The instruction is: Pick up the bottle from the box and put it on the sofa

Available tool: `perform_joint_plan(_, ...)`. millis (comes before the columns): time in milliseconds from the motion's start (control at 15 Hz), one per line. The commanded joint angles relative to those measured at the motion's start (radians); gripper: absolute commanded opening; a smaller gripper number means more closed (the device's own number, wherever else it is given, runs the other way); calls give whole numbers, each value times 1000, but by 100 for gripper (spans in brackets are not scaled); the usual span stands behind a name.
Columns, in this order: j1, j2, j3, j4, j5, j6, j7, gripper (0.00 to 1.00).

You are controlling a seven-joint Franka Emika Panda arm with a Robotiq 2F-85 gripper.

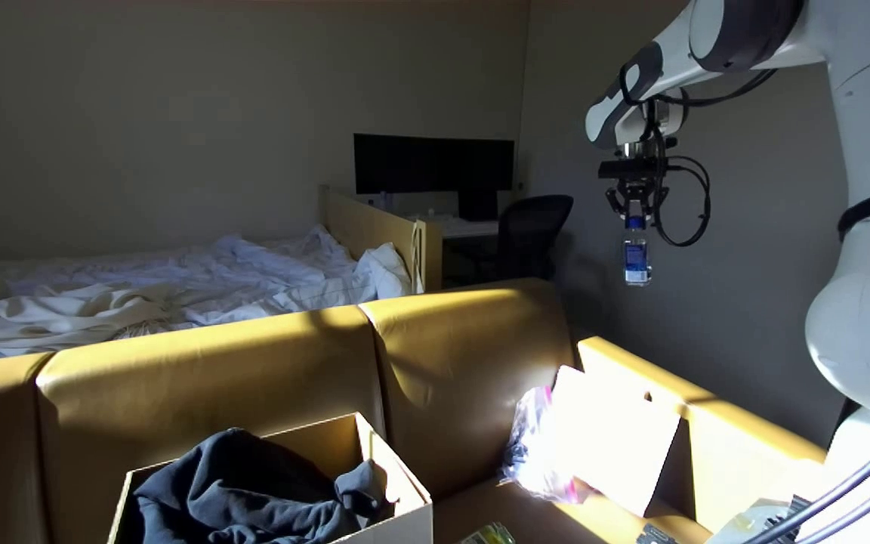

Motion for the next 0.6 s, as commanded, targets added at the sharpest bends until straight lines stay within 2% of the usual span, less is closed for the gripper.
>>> perform_joint_plan(0, -95, 116, 15, 130, 122, -104, -71, 15)
perform_joint_plan(133, -140, 170, 26, 166, 187, -127, -89, 15)
perform_joint_plan(267, -162, 227, 23, 196, 211, -95, -86, 15)
perform_joint_plan(533, -202, 303, 72, 233, 297, -123, -125, 15)
